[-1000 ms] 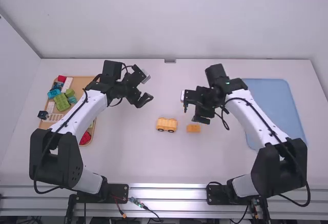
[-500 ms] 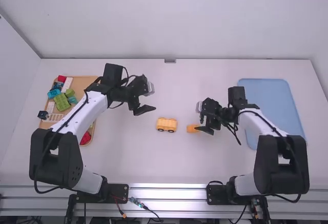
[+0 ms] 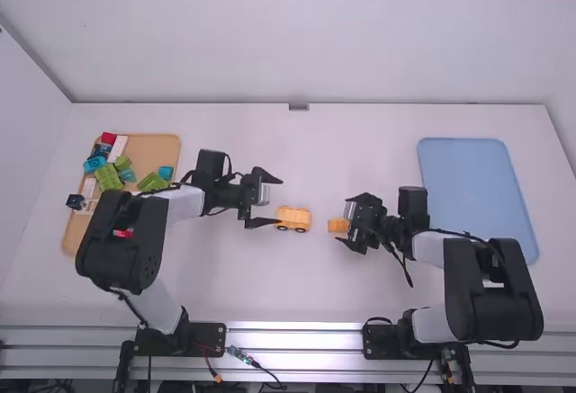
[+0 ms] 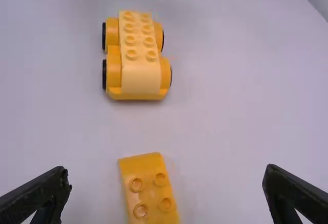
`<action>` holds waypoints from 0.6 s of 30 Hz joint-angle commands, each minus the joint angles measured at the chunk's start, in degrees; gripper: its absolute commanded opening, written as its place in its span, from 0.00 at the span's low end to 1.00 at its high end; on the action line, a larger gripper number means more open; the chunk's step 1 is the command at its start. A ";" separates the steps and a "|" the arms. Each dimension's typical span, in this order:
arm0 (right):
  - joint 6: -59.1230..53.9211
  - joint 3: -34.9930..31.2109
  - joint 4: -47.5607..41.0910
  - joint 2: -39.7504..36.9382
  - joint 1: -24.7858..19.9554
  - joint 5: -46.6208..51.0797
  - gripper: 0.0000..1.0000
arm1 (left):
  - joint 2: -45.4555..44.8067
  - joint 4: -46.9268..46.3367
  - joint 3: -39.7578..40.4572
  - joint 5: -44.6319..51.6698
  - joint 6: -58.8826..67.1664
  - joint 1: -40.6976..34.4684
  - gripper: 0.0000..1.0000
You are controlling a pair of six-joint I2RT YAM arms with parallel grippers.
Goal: Assemble lego blocks to make yellow taxi
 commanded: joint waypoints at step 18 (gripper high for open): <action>-13.86 13.09 -15.08 16.72 -0.87 -7.28 0.95 | 6.93 4.11 -2.32 -1.57 -0.42 -5.14 0.99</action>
